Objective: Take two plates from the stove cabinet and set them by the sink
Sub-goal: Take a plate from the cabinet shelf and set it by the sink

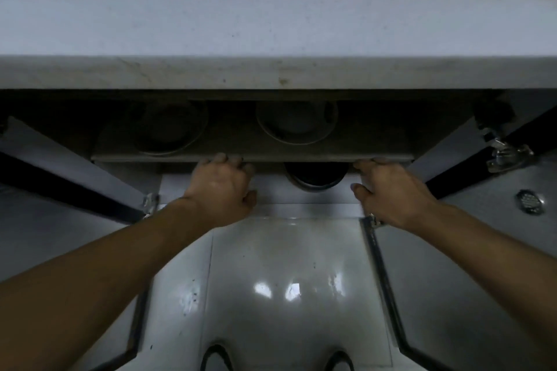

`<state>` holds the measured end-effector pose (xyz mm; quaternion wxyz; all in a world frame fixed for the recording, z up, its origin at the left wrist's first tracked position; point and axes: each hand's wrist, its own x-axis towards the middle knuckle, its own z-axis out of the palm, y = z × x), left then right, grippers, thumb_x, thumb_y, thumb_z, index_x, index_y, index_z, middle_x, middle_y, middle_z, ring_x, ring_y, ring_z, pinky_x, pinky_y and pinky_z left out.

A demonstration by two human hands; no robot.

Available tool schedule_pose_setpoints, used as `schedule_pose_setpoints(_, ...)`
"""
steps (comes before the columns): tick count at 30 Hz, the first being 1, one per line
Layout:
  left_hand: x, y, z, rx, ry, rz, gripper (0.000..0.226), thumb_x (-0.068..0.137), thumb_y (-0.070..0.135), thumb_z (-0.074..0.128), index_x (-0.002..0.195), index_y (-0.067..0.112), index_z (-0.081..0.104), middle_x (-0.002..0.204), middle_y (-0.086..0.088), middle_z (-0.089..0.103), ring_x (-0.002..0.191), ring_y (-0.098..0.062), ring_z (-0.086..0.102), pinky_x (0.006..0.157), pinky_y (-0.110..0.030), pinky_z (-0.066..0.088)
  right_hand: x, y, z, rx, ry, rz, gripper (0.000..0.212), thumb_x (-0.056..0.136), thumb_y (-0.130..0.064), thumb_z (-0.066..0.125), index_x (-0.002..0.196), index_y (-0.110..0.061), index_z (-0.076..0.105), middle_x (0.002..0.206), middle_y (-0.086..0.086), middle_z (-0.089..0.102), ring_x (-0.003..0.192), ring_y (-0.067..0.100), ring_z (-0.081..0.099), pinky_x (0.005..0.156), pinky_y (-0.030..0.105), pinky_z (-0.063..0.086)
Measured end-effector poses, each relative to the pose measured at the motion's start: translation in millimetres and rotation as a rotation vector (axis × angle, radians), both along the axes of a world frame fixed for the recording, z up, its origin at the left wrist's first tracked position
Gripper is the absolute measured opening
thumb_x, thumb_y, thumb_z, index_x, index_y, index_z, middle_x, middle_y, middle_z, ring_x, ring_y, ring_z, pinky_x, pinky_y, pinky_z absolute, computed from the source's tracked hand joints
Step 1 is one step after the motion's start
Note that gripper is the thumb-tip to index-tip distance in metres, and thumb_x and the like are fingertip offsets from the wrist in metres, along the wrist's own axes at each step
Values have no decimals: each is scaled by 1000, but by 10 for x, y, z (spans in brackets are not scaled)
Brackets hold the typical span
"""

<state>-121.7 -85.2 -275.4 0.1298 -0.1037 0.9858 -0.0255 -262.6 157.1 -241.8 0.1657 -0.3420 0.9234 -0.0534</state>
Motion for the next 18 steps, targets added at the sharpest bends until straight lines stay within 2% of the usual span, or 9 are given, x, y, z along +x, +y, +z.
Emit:
schedule_pose_setpoints(3,-188,-141,-131,-45,49,20,45,84,52,48,119,23,52,105,-8,58,94,-27,54,77,-40,43,-190,-154,-195,-7,70,-3,33,90,-32,53,114,-9,56,104,16,59,96,33,59,76,43,52)
schedule_pose_setpoints(5,-300,-225,-237,-48,86,41,39,87,52,47,112,23,54,86,-3,51,77,-22,51,66,-34,41,-317,-234,-328,-20,103,-21,38,90,-35,52,121,-12,55,106,16,62,97,33,60,77,41,52)
schedule_pose_setpoints(7,-450,-333,-339,-8,76,107,41,90,53,43,113,22,56,78,-1,49,70,-19,48,64,-31,41,-452,-293,-470,-19,115,-57,41,91,-38,51,126,-15,54,108,15,64,98,31,61,80,39,52)
schedule_pose_setpoints(8,-521,-400,-388,16,60,144,45,91,54,41,118,22,56,85,-4,56,75,-21,51,67,-32,44,-517,-324,-542,-15,121,-76,42,92,-39,50,127,-15,53,111,15,63,100,30,60,82,38,51)
schedule_pose_setpoints(9,-586,-462,-441,22,58,158,49,92,55,38,126,23,53,103,-9,61,86,-26,55,75,-34,45,-586,-348,-612,-17,128,-91,43,92,-39,49,129,-16,52,117,16,62,105,31,58,86,37,49)
schedule_pose_setpoints(11,-697,-577,-531,-21,117,122,55,92,57,34,136,26,45,135,-13,53,114,-33,53,94,-39,44,-709,-387,-726,-50,124,-118,47,93,-37,48,137,-18,45,134,17,53,118,32,52,92,36,42)
schedule_pose_setpoints(12,-748,-625,-580,-33,176,99,55,91,58,31,135,28,46,137,-13,52,117,-34,52,95,-40,44,-760,-405,-782,-79,110,-138,49,94,-37,48,140,-20,41,139,15,49,122,32,49,93,35,41)
schedule_pose_setpoints(14,-869,-719,-680,-39,279,77,56,91,61,26,130,29,50,131,-12,59,111,-33,57,88,-39,46,-865,-463,-890,-146,92,-183,48,95,-37,47,140,-21,41,142,13,46,123,31,47,93,35,39)
schedule_pose_setpoints(18,-1079,-906,-928,-94,459,88,59,87,66,23,123,32,56,119,-13,66,101,-35,62,69,-36,40,-1075,-596,-1109,-254,163,-222,37,96,-32,47,129,-16,56,134,14,54,118,31,51,85,28,38)
